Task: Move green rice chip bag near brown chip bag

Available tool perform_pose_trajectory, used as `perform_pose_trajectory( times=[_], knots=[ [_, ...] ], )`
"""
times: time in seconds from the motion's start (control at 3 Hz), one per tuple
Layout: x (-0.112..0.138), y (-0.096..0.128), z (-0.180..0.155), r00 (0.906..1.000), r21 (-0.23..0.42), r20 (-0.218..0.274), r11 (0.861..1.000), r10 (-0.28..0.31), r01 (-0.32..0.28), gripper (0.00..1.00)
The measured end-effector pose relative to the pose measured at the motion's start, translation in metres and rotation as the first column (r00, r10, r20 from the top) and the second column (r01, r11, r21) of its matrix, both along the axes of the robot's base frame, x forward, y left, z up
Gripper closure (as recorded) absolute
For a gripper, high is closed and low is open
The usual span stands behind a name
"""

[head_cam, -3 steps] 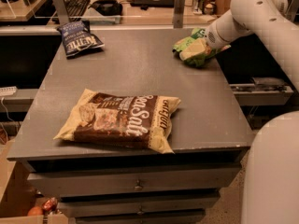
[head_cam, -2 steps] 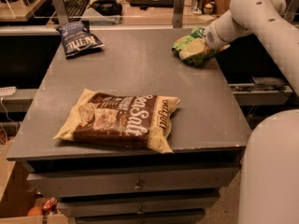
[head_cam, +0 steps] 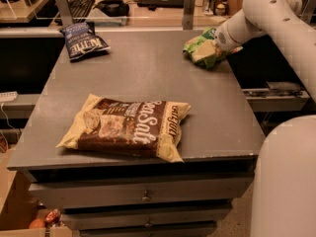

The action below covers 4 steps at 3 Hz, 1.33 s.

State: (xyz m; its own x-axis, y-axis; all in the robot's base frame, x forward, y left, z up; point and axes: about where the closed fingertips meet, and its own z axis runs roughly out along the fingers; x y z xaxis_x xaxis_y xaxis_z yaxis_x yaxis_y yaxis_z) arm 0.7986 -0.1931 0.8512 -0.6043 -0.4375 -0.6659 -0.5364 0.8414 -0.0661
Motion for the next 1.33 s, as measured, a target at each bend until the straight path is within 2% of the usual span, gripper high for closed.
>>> perform_pose_trajectory(
  times=[1.33],
  knots=[
    [0.0, 0.0001, 0.0009, 1.0, 0.0, 0.0, 1.0, 0.0, 0.0, 1.0]
  ],
)
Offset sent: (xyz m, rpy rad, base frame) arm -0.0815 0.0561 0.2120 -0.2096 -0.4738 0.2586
